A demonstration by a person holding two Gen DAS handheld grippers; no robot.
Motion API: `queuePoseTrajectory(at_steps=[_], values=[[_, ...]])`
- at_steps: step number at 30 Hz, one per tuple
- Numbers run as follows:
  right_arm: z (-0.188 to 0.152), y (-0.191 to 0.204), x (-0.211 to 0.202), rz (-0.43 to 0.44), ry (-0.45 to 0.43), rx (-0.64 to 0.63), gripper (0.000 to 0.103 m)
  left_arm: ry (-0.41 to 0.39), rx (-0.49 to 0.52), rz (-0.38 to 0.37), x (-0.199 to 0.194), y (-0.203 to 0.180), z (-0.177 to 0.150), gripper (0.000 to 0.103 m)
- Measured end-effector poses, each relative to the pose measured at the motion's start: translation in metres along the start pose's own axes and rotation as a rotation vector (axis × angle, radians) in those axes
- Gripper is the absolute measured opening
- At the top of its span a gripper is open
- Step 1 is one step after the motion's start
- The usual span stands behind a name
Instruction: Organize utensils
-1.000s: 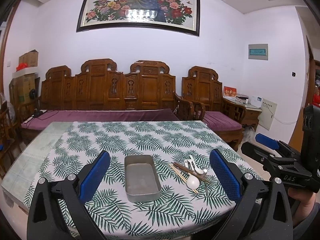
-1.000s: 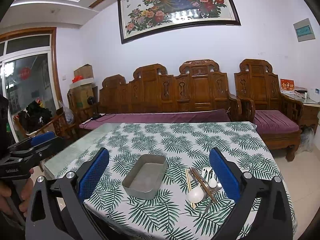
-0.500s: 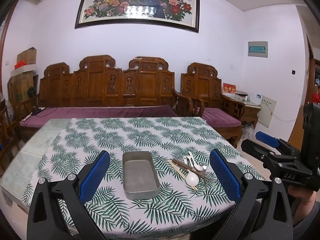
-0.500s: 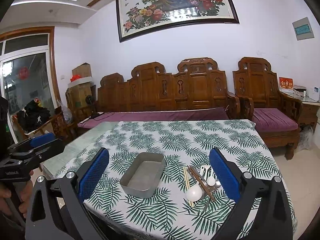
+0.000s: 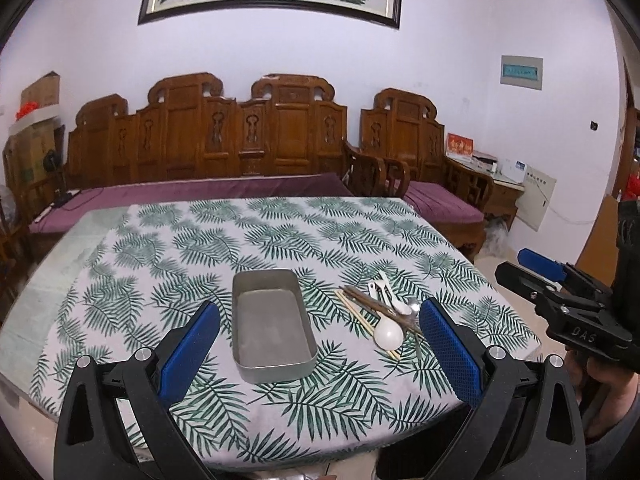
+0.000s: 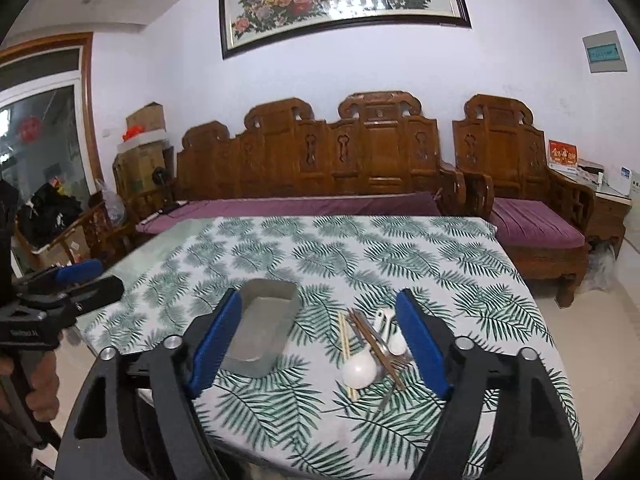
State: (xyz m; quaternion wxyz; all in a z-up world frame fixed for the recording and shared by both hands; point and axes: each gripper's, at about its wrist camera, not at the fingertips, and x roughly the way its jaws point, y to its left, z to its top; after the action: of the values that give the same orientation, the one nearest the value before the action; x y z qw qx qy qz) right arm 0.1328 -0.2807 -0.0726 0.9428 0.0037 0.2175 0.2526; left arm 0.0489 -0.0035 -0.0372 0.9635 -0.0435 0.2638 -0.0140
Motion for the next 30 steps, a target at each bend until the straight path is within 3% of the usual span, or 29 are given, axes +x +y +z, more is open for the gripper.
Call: queuePoseTrajectory(at_steps=[4, 15, 23, 30], values=[[-0.008, -0.016, 0.021, -0.02, 0.045, 0.007, 0.068, 0.023, 0.008, -0.011, 0.016, -0.001, -0.001, 0.096], [-0.024, -0.063, 0.086, -0.068, 0.152, 0.021, 0.06, 0.11, 0.05, -0.061, 0.071, -0.014, -0.008, 0.096], [-0.05, -0.086, 0.139, -0.031, 0.266, 0.024, 0.044, 0.188, 0.067, -0.092, 0.112, -0.028, -0.02, 0.087], [-0.084, -0.095, 0.197, 0.024, 0.421, 0.0, 0.034, 0.243, 0.07, -0.108, 0.134, -0.036, -0.031, 0.078]])
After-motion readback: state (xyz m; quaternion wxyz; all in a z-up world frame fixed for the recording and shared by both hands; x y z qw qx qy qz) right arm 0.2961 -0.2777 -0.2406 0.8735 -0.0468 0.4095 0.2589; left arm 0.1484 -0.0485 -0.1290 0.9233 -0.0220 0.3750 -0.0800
